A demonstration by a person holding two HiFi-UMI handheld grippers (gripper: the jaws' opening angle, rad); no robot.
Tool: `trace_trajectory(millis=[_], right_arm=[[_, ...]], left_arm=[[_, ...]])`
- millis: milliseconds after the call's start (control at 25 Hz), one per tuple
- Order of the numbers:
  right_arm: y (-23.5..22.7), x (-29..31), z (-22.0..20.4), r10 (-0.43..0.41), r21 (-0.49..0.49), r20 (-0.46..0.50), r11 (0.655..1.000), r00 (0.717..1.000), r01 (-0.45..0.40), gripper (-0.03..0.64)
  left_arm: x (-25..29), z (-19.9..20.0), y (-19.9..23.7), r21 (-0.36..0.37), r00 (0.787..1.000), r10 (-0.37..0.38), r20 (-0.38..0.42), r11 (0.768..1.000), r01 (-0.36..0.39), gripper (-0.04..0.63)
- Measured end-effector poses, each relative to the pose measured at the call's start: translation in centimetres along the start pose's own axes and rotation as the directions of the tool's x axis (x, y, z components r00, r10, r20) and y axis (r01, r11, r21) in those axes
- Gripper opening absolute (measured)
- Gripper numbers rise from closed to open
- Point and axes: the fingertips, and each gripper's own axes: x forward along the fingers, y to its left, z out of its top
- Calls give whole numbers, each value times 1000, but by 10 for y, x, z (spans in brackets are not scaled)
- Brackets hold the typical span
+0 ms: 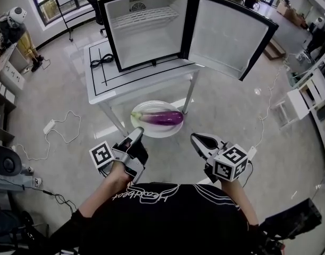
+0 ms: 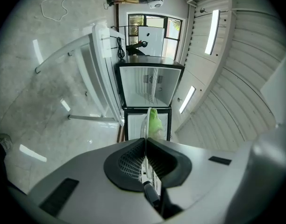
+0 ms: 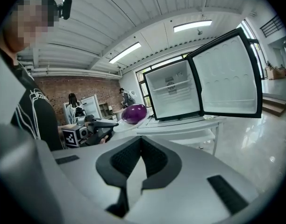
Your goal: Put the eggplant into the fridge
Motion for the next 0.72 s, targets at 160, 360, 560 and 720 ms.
trace_trajectory(millis=[160, 360, 560, 720], right_arm=[[-2, 8, 5, 4, -19, 2, 1000, 1000, -4, 6], [-3, 12, 12, 13, -45, 13, 999, 1000, -13, 6], [-2, 17, 12, 30, -60, 13, 998, 999, -29, 6], [-4, 28, 18, 47, -59, 15, 997, 999, -46, 6]], left_arm=[[3, 7, 0, -1, 1000, -17, 8, 1000, 17, 20], [1, 13, -3, 4, 999, -34, 26, 999, 33, 20], [-4, 16, -2, 6, 998, -39, 51, 999, 39, 20], [-1, 25, -3, 5, 997, -35, 67, 999, 35, 20]])
